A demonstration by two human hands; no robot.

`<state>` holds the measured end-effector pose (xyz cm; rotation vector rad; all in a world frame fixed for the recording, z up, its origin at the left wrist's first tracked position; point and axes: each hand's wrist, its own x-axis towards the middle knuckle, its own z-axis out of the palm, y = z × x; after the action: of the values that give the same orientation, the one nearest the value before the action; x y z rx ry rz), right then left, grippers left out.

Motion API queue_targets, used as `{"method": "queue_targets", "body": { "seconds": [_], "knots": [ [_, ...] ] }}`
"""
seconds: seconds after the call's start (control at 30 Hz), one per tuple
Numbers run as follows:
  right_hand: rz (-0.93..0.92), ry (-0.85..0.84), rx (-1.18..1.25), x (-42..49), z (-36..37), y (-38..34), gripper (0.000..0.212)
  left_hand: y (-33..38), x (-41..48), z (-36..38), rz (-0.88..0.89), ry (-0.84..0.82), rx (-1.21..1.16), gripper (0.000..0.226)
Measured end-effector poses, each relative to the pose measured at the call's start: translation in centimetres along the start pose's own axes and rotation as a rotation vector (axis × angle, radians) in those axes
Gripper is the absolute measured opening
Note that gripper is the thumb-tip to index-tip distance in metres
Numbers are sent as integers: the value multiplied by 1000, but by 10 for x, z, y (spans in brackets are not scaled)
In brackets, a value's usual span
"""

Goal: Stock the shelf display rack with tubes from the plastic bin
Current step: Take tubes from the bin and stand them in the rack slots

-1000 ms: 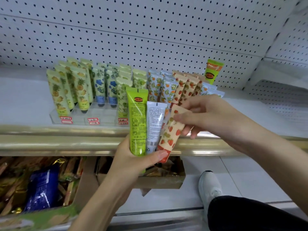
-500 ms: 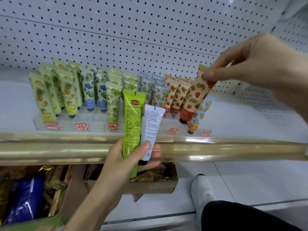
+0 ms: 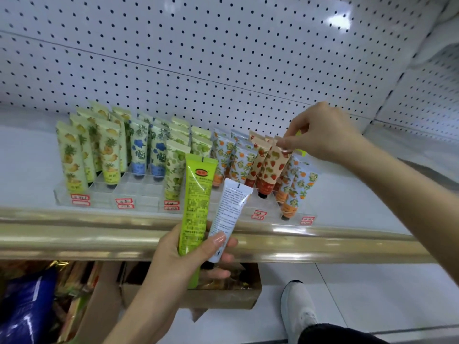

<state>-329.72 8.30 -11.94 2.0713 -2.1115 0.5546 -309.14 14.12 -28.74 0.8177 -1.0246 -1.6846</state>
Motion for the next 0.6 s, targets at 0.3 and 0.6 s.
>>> {"method": "queue_targets", "body": {
  "seconds": [0.3,0.6],
  "knots": [
    [48,-5,-40,4,14,7,21,1,1,-1,0,10,7,37],
    [53,-40,-34,2,25,12,19,-1,3,-1,-10,-4,22,39]
  ]
}}
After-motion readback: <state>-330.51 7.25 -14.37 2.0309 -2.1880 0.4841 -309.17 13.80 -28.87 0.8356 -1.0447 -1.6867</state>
